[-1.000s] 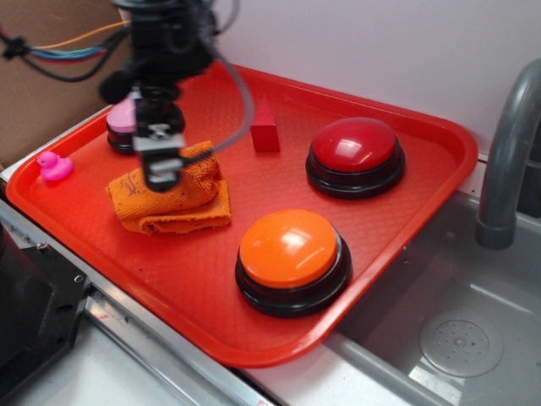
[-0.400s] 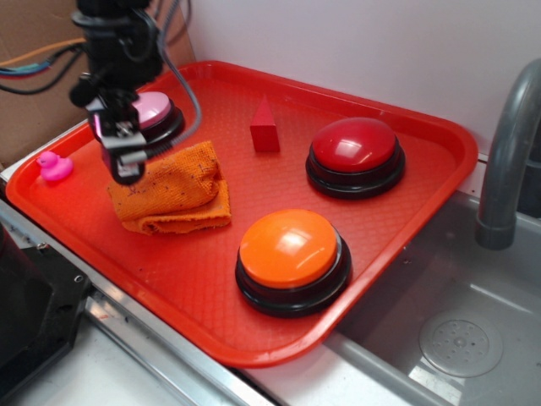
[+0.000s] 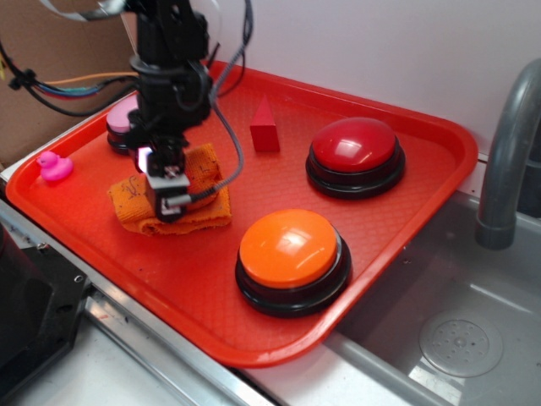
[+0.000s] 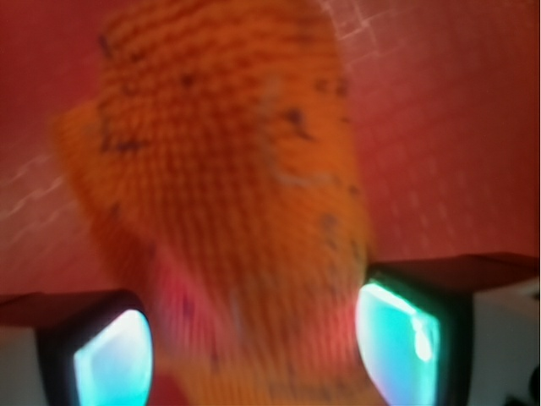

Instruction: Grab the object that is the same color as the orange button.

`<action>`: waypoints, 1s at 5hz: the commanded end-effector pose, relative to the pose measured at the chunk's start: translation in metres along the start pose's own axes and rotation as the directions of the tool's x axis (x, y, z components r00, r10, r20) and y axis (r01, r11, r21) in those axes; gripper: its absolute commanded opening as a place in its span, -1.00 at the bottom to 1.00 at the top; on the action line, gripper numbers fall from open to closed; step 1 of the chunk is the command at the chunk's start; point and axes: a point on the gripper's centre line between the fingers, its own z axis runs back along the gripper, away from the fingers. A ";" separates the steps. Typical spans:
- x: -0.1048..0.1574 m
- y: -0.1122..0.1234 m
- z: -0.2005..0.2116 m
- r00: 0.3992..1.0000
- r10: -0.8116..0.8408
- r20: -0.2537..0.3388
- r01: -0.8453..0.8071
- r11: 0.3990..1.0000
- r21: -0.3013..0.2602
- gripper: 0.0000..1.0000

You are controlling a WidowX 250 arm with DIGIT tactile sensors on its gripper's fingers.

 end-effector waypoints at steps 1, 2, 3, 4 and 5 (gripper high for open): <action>-0.003 -0.007 -0.009 0.998 0.062 0.023 -0.062 0.998 -0.012 -1.00; -0.032 -0.009 0.029 0.989 0.128 0.068 -0.123 0.990 -0.073 -1.00; -0.064 -0.010 0.071 0.969 0.227 0.098 -0.216 0.970 -0.116 -1.00; -0.099 -0.015 0.111 0.925 0.346 0.160 -0.326 0.935 -0.137 -1.00; -0.114 -0.020 0.152 0.927 0.328 0.181 -0.317 0.944 -0.090 -1.00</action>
